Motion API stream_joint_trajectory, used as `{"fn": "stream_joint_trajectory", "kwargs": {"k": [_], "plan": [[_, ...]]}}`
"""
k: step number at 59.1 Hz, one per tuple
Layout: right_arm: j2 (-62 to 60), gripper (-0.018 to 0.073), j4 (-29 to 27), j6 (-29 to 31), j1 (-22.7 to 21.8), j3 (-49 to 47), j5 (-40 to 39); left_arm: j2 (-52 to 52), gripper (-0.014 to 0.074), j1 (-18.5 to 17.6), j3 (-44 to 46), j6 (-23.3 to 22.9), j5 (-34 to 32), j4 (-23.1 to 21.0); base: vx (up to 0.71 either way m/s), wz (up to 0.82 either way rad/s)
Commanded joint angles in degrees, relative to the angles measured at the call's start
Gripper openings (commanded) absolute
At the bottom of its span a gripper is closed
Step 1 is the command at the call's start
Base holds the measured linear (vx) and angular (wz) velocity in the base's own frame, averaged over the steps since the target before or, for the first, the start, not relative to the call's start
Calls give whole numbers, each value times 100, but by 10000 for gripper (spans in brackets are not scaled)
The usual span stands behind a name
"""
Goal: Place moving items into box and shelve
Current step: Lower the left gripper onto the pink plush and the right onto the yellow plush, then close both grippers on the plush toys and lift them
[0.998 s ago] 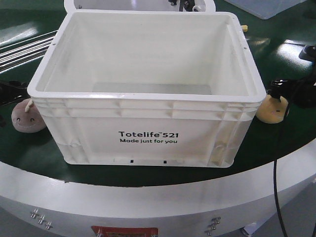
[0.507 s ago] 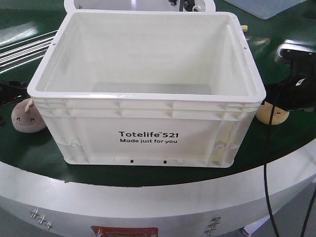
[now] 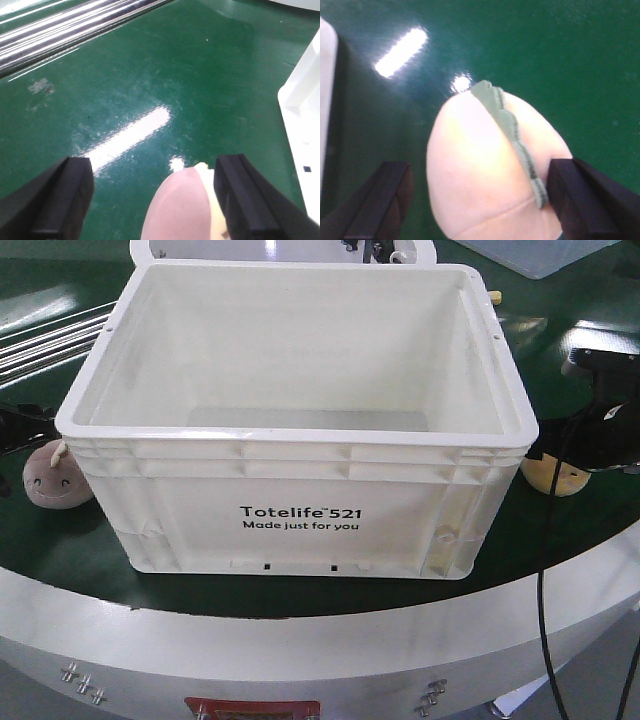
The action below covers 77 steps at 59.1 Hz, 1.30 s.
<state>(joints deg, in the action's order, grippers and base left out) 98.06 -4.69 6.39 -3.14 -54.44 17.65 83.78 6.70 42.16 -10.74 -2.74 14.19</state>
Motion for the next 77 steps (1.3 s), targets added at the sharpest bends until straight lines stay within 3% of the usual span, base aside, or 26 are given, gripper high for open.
{"fn": "stream_joint_trajectory", "kwargs": {"k": [1,13,29,63,77], "plan": [[-89,558,27,37,-20,-147,-194,-189,595,-7,187,-49,-382,0,0,0],[86,440,40,43,-20,-147,-200,-189,595,-7,187,-49,-382,0,0,0],[87,-24,40,69,-20,-147,-227,-189,595,-7,187,-54,-362,-5,0,0],[87,-15,29,64,-20,-147,-412,-153,595,-32,187,-54,92,-105,0,0],[87,-15,19,64,-20,-147,-419,-117,595,-375,187,5,274,-86,0,0]]}}
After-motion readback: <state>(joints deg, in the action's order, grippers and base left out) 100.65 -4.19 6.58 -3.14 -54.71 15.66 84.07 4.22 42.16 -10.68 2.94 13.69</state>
